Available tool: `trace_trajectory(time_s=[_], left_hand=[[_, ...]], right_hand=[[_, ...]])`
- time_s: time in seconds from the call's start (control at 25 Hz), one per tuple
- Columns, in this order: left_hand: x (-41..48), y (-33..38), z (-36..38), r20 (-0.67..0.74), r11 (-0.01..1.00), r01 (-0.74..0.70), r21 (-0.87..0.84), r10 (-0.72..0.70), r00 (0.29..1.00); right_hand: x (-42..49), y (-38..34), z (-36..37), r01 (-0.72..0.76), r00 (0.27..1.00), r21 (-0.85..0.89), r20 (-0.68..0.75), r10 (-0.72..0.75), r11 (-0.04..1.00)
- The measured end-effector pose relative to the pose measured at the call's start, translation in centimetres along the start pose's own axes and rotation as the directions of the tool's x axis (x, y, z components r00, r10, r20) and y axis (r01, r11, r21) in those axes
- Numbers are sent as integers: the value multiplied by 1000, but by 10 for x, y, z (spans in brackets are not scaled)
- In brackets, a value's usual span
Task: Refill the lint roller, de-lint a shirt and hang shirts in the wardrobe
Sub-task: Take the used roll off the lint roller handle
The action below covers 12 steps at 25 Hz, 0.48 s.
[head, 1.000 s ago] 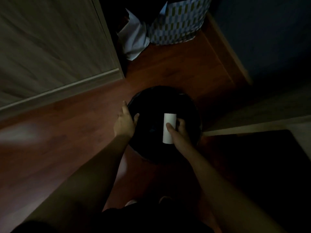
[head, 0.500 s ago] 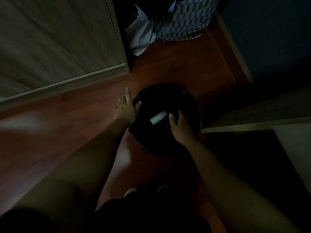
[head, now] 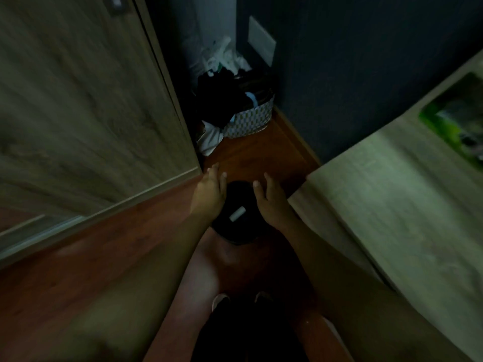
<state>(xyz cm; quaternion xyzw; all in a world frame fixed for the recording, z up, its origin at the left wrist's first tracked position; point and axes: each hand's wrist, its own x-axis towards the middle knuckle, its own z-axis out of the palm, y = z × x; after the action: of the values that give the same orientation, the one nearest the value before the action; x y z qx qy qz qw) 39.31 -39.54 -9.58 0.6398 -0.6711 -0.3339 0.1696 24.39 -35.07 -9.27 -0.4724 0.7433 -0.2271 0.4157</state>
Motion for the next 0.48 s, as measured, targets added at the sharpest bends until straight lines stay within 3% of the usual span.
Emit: trace_trajectory(time_s=[0.2,0.36,0.48], left_hand=[[-67,92,-24,-11,966,-257,-25,257,966],[-141,158,6,40,927,-371,-51,373,927],[-191,193,52,72,903,-422,-83,428,901]], right_hand=[[-97,-16,-78,118,974,-17,-195,-119,993],[-172,37,-137,101,942,25,-324,-88,995],[-227,89,-171,100,936,4,-340,-92,995]])
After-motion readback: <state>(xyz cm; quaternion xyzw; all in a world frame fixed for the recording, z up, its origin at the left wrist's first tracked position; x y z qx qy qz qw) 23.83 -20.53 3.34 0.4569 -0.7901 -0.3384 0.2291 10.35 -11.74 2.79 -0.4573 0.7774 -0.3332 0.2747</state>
